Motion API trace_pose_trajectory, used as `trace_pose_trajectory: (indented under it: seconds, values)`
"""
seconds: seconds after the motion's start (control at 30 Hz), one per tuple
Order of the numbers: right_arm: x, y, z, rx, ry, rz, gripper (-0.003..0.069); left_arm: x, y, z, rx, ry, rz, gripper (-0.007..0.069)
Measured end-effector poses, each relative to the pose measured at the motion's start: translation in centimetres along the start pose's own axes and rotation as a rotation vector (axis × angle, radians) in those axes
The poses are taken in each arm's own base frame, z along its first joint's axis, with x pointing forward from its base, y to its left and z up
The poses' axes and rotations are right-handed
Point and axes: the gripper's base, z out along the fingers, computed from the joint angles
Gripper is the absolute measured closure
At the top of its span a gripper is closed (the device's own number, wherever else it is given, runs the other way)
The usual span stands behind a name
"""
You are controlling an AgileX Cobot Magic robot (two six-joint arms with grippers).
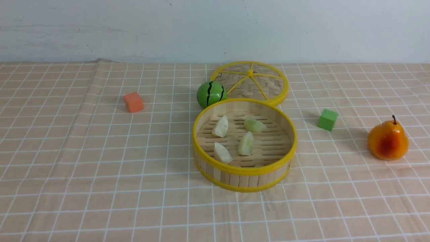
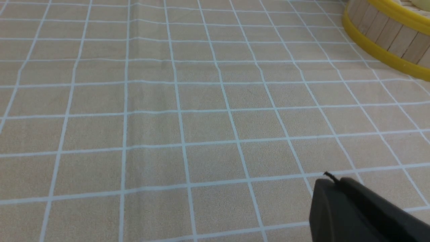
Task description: Put the dumplings into the steamer on the table with the brown tablecloth.
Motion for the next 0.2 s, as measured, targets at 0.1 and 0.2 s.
trace_pose_trajectory:
  seconds: [0.1, 0.2]
  values:
    - [0.0, 0.0, 0.0, 0.0, 0.0, 0.0, 0.0502, 0.0, 0.0, 0.0, 0.0, 0.0, 0.0, 0.0623]
    - [0.0, 0.0, 0.0, 0.0, 0.0, 0.0, 0.0497, -0.02, 0.0, -0.01, 0.0, -0.001, 0.0, 0.062]
